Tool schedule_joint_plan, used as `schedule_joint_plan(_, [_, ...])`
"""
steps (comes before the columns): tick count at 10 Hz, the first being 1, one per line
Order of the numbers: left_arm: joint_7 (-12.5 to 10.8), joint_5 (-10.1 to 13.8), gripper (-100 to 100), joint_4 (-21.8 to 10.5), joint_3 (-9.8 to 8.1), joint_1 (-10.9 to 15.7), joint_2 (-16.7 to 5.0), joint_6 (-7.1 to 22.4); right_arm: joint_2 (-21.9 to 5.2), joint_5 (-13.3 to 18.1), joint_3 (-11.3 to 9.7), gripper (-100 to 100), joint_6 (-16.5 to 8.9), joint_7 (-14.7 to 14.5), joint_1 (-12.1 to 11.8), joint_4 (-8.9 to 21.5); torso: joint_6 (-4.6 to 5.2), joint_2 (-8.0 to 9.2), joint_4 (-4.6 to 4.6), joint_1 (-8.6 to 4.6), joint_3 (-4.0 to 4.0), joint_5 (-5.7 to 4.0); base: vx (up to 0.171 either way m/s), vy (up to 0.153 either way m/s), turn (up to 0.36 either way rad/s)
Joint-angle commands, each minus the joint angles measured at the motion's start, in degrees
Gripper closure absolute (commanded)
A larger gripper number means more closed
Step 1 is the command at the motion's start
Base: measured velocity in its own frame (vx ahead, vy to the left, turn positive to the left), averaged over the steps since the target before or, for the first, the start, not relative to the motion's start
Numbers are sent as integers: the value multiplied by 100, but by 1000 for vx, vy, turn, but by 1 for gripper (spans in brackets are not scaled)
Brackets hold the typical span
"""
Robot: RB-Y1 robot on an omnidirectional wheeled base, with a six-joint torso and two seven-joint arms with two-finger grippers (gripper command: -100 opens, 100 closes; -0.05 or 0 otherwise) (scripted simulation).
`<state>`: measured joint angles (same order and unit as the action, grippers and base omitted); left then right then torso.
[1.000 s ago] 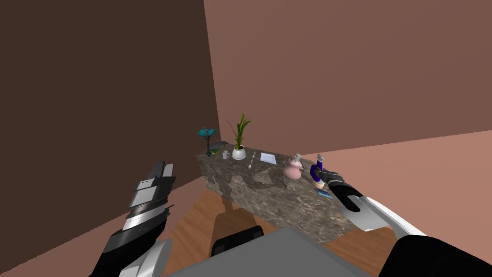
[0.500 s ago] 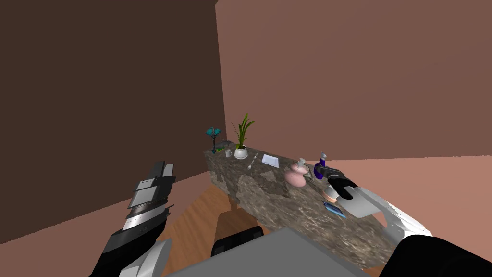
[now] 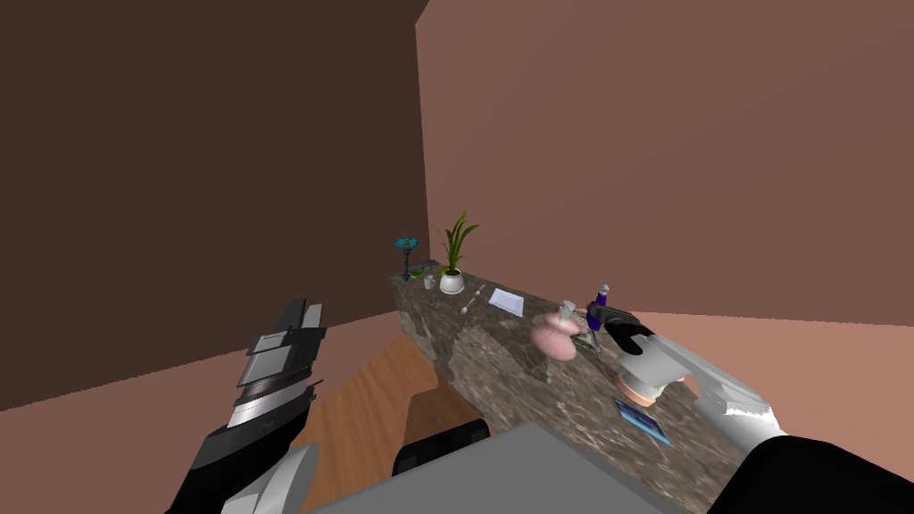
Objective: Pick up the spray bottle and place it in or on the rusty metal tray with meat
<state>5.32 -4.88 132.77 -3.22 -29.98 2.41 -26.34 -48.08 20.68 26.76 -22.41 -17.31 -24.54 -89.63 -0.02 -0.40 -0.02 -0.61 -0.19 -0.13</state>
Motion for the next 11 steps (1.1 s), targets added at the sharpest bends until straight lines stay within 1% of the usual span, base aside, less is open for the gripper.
schedule_joint_plan(1, [0,0,0,0,0,0,0,0,-122,-93,-71,100,-160,94,67,94,0,0,0,0,0,0,-36,-102,179])
schedule_joint_plan(3, [0,0,0,0,0,0,0,0,-291,-212,-200,100,-362,228,198,280,-8,1,1,3,1,1,-39,-110,252])
schedule_joint_plan(4, [0,0,0,0,0,0,0,0,-238,-174,-150,100,-281,186,144,231,-4,-2,1,3,0,2,-11,-53,56])
schedule_joint_plan(5, [0,0,0,0,0,-1,0,0,-249,-180,-156,-100,-296,201,155,236,8,-3,0,24,-1,4,0,-11,-2])
schedule_joint_plan(9, [0,0,0,0,0,-1,1,0,-248,-180,-155,-100,-293,200,154,236,9,-3,0,50,-1,11,0,0,0])
schedule_joint_plan(10, [0,0,0,0,0,-1,1,0,-248,-180,-155,0,-293,200,154,236,9,-3,0,51,-1,11,0,0,0])
schedule_joint_plan(11, [0,0,0,0,0,-1,1,0,-438,-383,-121,-100,-430,206,56,106,9,-3,0,51,-1,11,-12,4,0])
